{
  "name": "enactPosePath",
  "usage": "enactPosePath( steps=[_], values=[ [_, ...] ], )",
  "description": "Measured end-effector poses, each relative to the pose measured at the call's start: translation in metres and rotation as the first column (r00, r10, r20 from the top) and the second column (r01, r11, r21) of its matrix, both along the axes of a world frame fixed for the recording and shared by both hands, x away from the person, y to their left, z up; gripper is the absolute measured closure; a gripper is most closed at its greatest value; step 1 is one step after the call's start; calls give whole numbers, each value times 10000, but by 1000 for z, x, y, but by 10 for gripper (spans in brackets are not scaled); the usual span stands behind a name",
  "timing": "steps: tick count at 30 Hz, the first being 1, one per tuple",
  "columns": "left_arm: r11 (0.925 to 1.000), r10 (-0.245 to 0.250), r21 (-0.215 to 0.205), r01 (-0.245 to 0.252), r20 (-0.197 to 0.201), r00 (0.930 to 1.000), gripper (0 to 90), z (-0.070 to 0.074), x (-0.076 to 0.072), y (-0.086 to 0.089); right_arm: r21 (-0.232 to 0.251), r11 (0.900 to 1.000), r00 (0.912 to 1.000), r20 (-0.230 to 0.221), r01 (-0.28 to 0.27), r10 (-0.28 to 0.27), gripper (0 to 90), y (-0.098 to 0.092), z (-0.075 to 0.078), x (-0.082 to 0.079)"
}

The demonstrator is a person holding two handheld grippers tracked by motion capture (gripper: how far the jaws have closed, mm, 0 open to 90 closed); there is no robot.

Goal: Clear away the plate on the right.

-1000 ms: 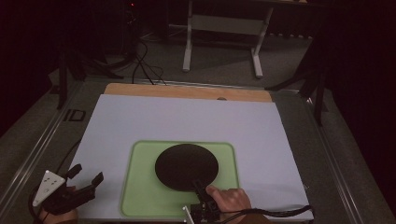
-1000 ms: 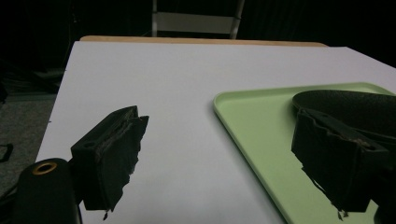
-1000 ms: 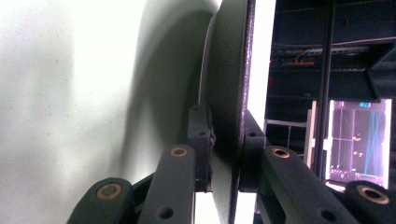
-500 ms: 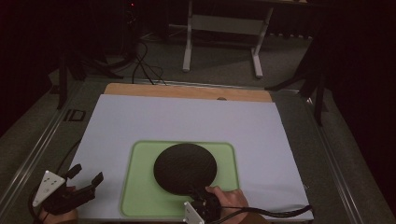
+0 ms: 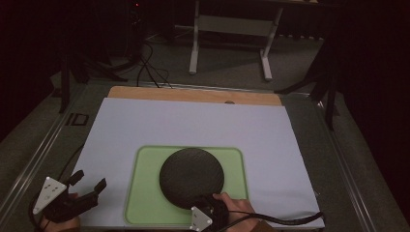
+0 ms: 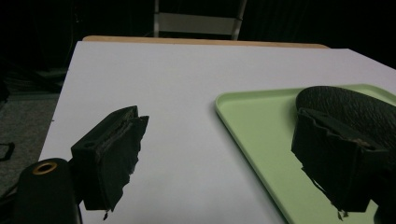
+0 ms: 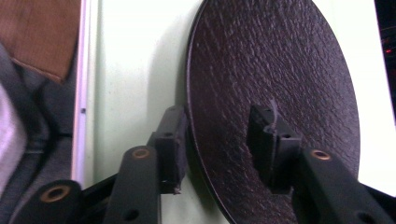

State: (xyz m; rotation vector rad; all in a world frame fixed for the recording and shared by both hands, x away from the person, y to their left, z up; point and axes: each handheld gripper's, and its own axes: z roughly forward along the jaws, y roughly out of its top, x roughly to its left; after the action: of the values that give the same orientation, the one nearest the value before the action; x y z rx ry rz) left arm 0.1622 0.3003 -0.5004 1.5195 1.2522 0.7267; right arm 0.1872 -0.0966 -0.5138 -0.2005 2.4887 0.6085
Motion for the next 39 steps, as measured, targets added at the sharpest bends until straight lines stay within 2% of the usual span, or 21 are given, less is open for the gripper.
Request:
enactPosePath(
  steps=[2,6,11,19,21,23,26,27,28,29,31,33,35,36,39],
  values=[
    [10000,-1,3,1,4,10000,158,0,0,0,193,9998,9995,-303,-2,8,555,-2,3,1],
    [10000,11,-1,-11,-12,10000,158,0,0,0,938,9955,9963,-858,119,-38,526,-6,14,3],
    [10000,43,-16,-43,19,10000,158,0,0,0,1728,9827,9877,-1509,664,-402,479,-13,25,12],
    [10000,55,-16,-55,27,10000,158,0,0,0,2265,9607,9793,-1583,1606,-1264,425,-26,39,24],
    [10000,63,-18,-63,25,10000,158,0,0,0,2283,9575,9801,-1304,1765,-1496,426,-30,42,25],
    [10000,63,-25,-63,28,10000,158,0,0,0,2555,9477,9785,-1258,1912,-1635,431,-36,47,28],
    [10000,49,-16,-49,29,10000,158,0,0,0,2981,9239,9685,-1387,2399,-2067,429,-47,55,34],
    [10000,50,-13,-50,28,10000,158,0,0,0,3215,9127,9657,-1435,2521,-2162,430,-52,58,36],
    [10000,47,-12,-47,26,10000,158,0,0,0,3465,8961,9585,-1642,2772,-2330,431,-57,61,38],
    [10000,37,13,-37,28,10000,158,0,0,0,3532,8896,9545,-1751,2897,-2413,433,-61,63,40],
    [10000,40,14,-40,23,10000,157,0,0,0,3911,8622,9446,-1942,3219,-2646,433,-71,66,42],
    [10000,42,18,-42,28,10000,158,0,0,0,4167,8400,9356,-2140,3475,-2809,417,-79,67,43],
    [10000,42,32,-42,29,10000,157,0,0,0,4462,8095,9223,-2417,3815,-3015,397,-88,67,45],
    [10000,45,30,-45,31,10000,158,0,0,0,4558,7989,9176,-2533,3924,-3062,391,-91,67,45],
    [10000,48,35,-48,31,10000,158,0,0,0,4940,7557,9011,-2865,4300,-3255,367,-105,65,46]
  ],
)
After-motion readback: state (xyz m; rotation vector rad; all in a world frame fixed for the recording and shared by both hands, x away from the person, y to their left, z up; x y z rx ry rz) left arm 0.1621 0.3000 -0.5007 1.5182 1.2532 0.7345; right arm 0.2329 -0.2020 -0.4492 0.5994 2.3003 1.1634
